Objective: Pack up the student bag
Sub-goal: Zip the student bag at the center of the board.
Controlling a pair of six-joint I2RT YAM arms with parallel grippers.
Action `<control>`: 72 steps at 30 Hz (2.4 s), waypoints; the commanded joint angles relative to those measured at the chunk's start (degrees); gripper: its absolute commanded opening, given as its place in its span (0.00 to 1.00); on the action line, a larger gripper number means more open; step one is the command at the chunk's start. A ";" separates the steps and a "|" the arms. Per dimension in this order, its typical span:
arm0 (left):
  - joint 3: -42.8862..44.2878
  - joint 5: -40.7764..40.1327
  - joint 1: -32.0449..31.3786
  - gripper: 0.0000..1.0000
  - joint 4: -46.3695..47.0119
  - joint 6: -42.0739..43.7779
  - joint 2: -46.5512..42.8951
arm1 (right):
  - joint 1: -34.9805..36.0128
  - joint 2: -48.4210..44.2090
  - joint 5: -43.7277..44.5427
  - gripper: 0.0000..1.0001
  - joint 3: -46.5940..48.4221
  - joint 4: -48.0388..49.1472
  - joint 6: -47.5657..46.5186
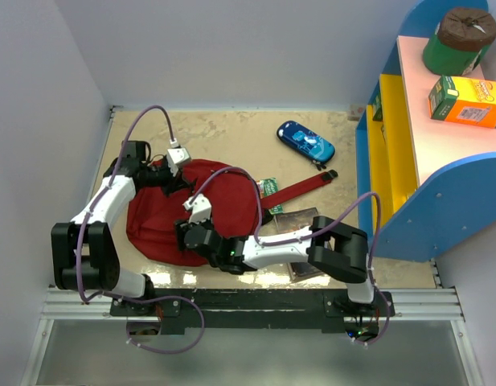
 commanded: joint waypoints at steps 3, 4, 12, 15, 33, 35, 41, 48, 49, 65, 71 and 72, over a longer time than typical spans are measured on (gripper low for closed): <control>-0.35 3.15 0.46 0.00 -0.48 2.15 -0.63 | -0.52 4.37 6.92 0.61 7.54 -6.77 -1.31; -0.27 3.15 0.46 0.00 -0.65 2.41 -0.54 | -0.52 4.99 7.71 0.59 8.15 -7.31 -1.31; -1.41 3.41 0.37 0.00 4.08 -0.22 -0.37 | 0.44 5.62 7.98 0.10 8.51 -7.42 -1.04; -1.85 1.92 0.46 0.00 9.17 -3.91 0.86 | 2.55 4.65 8.95 0.00 6.32 -5.83 -2.71; 3.42 -9.77 -1.99 0.00 33.88 -22.36 11.33 | 5.80 4.47 5.00 0.00 2.18 -5.64 4.40; 3.69 -8.38 -2.18 0.00 34.32 -23.16 10.19 | 5.72 4.38 4.73 0.00 1.40 -5.73 4.93; 3.52 -0.02 -2.18 0.00 21.69 -15.97 5.18 | 5.28 0.43 3.86 0.00 -3.78 -5.04 8.62; 1.05 0.33 -1.48 0.00 19.65 -10.69 -1.15 | 5.19 -4.85 0.69 0.00 -13.11 -0.11 13.01; 1.23 1.03 -1.48 0.00 19.47 -10.07 -0.98 | 5.19 -5.11 0.34 0.00 -13.63 0.06 13.19; 8.10 5.88 -1.57 0.00 -1.85 8.16 6.06 | 3.25 -4.06 -0.63 0.00 -12.67 -1.07 13.55; 1.49 -12.91 -2.09 0.00 31.92 -16.10 5.25 | 4.13 -6.08 0.69 0.00 -15.57 -0.81 15.12; 1.84 -15.03 -2.09 0.00 33.26 -16.74 5.70 | 4.40 -6.25 0.86 0.00 -15.83 -0.81 15.13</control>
